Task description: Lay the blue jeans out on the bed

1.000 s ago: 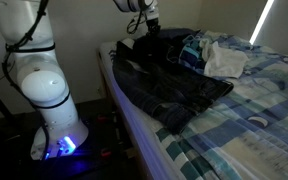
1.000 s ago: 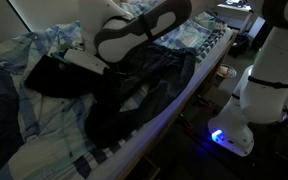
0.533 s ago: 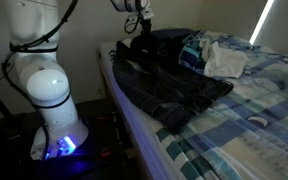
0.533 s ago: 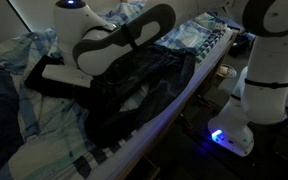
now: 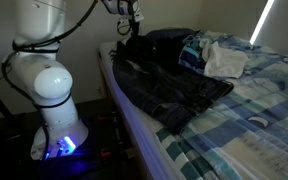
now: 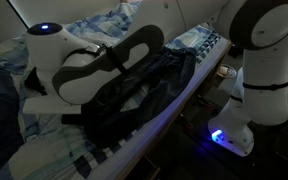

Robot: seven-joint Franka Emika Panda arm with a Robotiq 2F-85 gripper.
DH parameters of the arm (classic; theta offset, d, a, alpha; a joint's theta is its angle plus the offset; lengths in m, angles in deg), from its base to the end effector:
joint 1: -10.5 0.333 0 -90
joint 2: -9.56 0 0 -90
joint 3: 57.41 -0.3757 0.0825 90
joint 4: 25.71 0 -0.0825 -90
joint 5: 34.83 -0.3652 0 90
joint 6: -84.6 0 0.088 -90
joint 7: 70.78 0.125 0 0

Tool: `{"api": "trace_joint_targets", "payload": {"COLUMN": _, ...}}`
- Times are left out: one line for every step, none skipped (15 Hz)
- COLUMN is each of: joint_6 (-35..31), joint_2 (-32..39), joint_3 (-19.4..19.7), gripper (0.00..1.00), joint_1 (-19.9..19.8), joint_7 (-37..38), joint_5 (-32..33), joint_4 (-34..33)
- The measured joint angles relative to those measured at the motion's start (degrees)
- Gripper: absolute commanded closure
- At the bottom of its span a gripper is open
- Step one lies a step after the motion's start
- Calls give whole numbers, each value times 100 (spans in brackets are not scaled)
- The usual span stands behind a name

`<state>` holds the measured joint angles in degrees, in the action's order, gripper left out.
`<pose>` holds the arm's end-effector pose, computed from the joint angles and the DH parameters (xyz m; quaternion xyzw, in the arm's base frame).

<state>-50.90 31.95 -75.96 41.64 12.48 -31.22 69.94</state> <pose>0.4783 0.5109 0.4690 -0.9435 0.2872 -0.0347 0.1616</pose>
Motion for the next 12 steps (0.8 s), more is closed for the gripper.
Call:
{"api": "trace_joint_targets", "payload": {"joint_6": 50, "joint_2": 90, "joint_3": -5, "gripper": 95, "joint_1": 94, "joint_7": -48, "joint_5": 0, "joint_4": -83}}
{"api": "trace_joint_targets", "payload": {"joint_6": 122, "joint_2": 182, "joint_3": -7, "gripper": 96, "joint_1": 178, "joint_7": -99, "joint_5": 0, "joint_4": -174}}
{"api": "trace_joint_targets", "payload": {"joint_6": 208, "joint_2": 281, "joint_3": -7, "gripper": 96, "joint_1": 259, "joint_7": -139, "joint_5": 0, "joint_4": -273}}
{"api": "trace_joint_targets", "payload": {"joint_6": 296, "joint_2": 383, "joint_3": -6, "gripper": 96, "joint_1": 334, "joint_7": -200, "joint_5": -1, "joint_4": -373}}
{"api": "trace_joint_targets", "payload": {"joint_6": 397, "joint_2": 489, "joint_3": -3, "gripper": 73, "joint_1": 402, "joint_7": -238, "joint_5": -1, "joint_4": -477}}
{"api": "trace_joint_targets", "payload": {"joint_6": 492, "joint_2": 585, "joint_3": 1, "gripper": 69, "joint_1": 459, "joint_7": -297, "joint_5": -1, "joint_4": -572}}
{"api": "trace_joint_targets", "payload": {"joint_6": 599, "joint_2": 685, "joint_3": 14, "gripper": 64, "joint_1": 518, "joint_7": -328, "joint_5": -2, "joint_4": -672}}
{"api": "trace_joint_targets", "payload": {"joint_6": 695, "joint_2": 781, "joint_3": 31, "gripper": 56, "joint_1": 575, "joint_7": -341, "joint_5": -2, "joint_4": -769}}
{"api": "trace_joint_targets", "payload": {"joint_6": 778, "joint_2": 872, "joint_3": 49, "gripper": 49, "joint_1": 629, "joint_7": -343, "joint_5": -2, "joint_4": -863}}
{"api": "trace_joint_targets", "payload": {"joint_6": 858, "joint_2": 955, "joint_3": 71, "gripper": 40, "joint_1": 681, "joint_7": -344, "joint_5": -2, "joint_4": -958}}
{"api": "trace_joint_targets", "payload": {"joint_6": 919, "joint_2": 1029, "joint_3": 92, "gripper": 34, "joint_1": 726, "joint_7": -344, "joint_5": -2, "joint_4": -1049}}
{"api": "trace_joint_targets", "payload": {"joint_6": 971, "joint_2": 1094, "joint_3": 126, "gripper": 26, "joint_1": 775, "joint_7": -344, "joint_5": -2, "joint_4": -1133}}
